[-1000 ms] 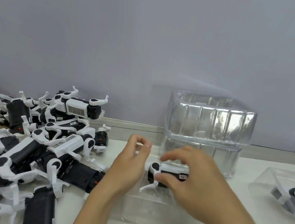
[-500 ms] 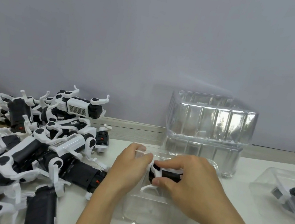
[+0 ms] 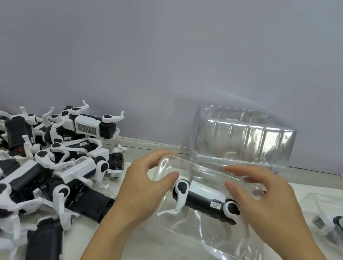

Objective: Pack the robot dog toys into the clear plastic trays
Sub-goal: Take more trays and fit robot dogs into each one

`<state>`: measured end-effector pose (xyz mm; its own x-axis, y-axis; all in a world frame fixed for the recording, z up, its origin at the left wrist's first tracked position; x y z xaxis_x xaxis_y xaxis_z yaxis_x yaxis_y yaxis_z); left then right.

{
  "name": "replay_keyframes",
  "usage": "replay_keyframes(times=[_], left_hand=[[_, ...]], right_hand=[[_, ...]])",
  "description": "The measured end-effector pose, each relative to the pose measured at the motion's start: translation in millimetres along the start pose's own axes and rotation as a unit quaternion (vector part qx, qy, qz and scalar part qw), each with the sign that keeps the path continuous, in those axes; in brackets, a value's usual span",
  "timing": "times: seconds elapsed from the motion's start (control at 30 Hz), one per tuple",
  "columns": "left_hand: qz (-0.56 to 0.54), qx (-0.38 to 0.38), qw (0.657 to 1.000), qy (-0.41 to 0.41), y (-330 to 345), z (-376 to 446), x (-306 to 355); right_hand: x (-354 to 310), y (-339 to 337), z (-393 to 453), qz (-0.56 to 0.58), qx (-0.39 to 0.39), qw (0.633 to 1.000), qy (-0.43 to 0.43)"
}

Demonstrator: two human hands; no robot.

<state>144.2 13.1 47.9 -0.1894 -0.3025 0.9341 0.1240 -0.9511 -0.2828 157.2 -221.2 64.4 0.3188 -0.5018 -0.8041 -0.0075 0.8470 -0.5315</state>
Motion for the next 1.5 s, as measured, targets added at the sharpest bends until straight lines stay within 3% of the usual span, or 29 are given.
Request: replay_keyframes(times=[0.23,0.4,0.53,0.6,0.73,0.97,1.07,1.3,1.5], left_hand=[[-0.023,0.008,0.999,0.044,-4,-2,11],[0.103,-0.04,0.994,0.012,3,0,5],[0.204,-0.048,0.974,0.084,9,-4,32],[0.215,-0.101,0.968,0.082,22,-6,40],[0.279,-0.302,0.91,-0.058,62,-27,15],[0.321,-0.368,0.867,-0.103,73,-38,11],[0.335,-0.371,0.86,-0.105,76,-39,9],[0.333,-0.312,0.888,-0.059,75,-33,23],[0.332,-0.234,0.913,0.033,52,-26,57]], right_hand=[[-7,-2,0,0.027,0.01,0.999,-0.02],[1,0,3,0.014,0.002,1.0,-0.009],[11,9,5,-0.014,-0.022,0.999,0.018],[13,12,5,-0.029,-0.031,0.999,0.025],[19,16,5,-0.054,-0.049,0.996,0.042],[25,18,3,-0.024,-0.043,0.997,0.066],[26,18,3,-0.017,-0.038,0.997,0.071],[9,-1,1,0.013,0.03,0.999,0.02],[-5,-51,-7,0.189,0.161,0.967,-0.055]])
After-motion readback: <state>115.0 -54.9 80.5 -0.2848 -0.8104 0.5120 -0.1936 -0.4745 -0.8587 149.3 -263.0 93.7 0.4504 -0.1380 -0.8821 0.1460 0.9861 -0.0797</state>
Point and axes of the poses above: each hand's wrist, its own z-axis towards the middle knuckle, its own y-axis out of the palm, x = y × z, the point moved 10 cm from there along z, towards the middle knuckle, and after that the axes turned 8 degrees about -x, right-handed, at the moved point
